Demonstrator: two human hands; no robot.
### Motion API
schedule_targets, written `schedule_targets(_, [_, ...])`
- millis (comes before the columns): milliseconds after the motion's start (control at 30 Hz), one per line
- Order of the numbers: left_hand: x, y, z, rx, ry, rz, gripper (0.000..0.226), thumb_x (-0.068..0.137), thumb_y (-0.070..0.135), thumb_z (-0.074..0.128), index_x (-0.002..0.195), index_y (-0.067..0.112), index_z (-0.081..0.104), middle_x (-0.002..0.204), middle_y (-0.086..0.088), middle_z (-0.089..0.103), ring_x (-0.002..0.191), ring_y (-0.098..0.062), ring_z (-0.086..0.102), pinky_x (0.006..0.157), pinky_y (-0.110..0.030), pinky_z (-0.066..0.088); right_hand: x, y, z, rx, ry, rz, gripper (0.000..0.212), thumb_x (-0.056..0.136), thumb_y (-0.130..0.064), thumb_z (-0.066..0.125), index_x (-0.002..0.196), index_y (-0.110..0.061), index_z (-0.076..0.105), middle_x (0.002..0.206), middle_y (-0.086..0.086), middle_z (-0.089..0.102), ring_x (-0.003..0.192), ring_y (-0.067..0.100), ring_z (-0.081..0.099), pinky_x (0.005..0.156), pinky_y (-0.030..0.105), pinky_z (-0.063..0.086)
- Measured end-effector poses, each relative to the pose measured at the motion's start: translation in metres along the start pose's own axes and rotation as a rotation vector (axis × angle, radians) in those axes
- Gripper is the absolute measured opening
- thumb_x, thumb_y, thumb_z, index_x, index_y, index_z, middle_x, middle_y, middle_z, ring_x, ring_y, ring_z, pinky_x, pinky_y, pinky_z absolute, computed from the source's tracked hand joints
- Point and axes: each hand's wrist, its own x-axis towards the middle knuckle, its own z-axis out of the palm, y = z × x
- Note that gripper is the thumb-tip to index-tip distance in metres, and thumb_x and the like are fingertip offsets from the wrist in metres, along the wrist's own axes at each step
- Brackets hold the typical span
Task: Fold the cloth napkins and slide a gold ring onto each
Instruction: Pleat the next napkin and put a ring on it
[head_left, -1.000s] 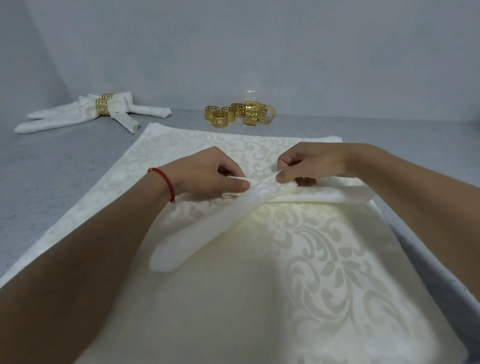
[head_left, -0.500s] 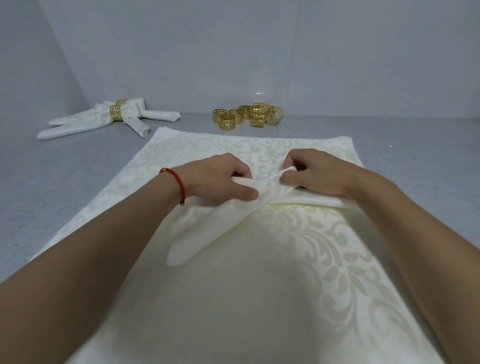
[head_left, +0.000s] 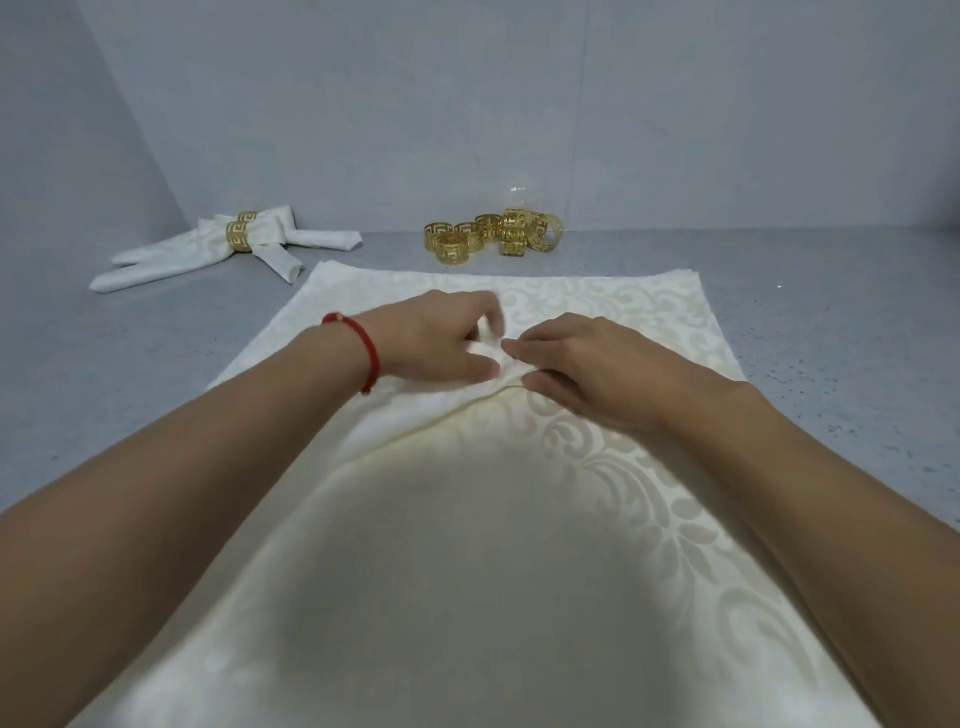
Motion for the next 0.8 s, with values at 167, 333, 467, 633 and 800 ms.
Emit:
schedule_targets(167, [-0.008,0.007,0.021,0.122,0.289,0.141,0.024,0.088,0.042,0.071,0.098,0.021,0.07,0.093,0.007,0.066,0.091,-0.015,0.057,0.077,-0.031,0.045,0.004,0.003,0.006,0.077,0.079,0.003,0.027,0.103,-0.026,0.057,0.127,-0.019,0.067,0.111,0.002,0.047,0.092,0.022,0.05,0.075,0.038,0.05])
schedule_targets(333, [-0.001,0.009,0.03,0.085,0.389,0.109,0.018,0.083,0.034,0.077,0.086,0.017,0.074,0.085,0.003,0.068,0.081,-0.017,0.059,0.072,-0.035,0.049,0.0,0.003,-0.006,0.09,0.098,0.051,0.038,0.093,-0.041,0.061,0.127,-0.024,0.068,0.111,-0.001,0.066,0.102,0.02,0.061,0.091,0.038,0.047])
schedule_targets(467, [0.007,0.013,0.029,0.126,0.349,0.086,0.017,0.087,0.028,0.071,0.077,0.016,0.064,0.07,0.007,0.056,0.076,-0.018,0.051,0.064,-0.03,0.039,0.0,0.002,-0.002,0.069,0.148,0.02,0.025,0.092,-0.029,0.062,0.113,-0.026,0.074,0.092,-0.006,0.071,0.085,0.023,0.065,0.077,0.043,0.054])
schedule_targets(633, [0.014,0.018,0.023,0.209,0.248,0.085,0.024,0.086,0.036,0.074,0.081,0.018,0.058,0.082,0.002,0.056,0.085,-0.021,0.049,0.064,-0.03,0.035,0.003,0.002,0.004,0.071,0.256,0.056,0.022,0.097,-0.023,0.059,0.111,-0.027,0.077,0.101,-0.01,0.075,0.089,0.022,0.07,0.066,0.033,0.051])
schedule_targets(800, [0.025,0.025,0.022,0.297,0.236,0.122,0.041,0.086,0.021,0.065,0.063,0.025,0.032,0.068,0.004,0.037,0.078,-0.027,0.05,0.054,-0.031,0.025,0.002,0.002,0.005,0.142,0.257,0.091,0.028,0.095,-0.031,0.056,0.11,-0.028,0.079,0.106,-0.01,0.075,0.096,0.018,0.07,0.07,0.037,0.056])
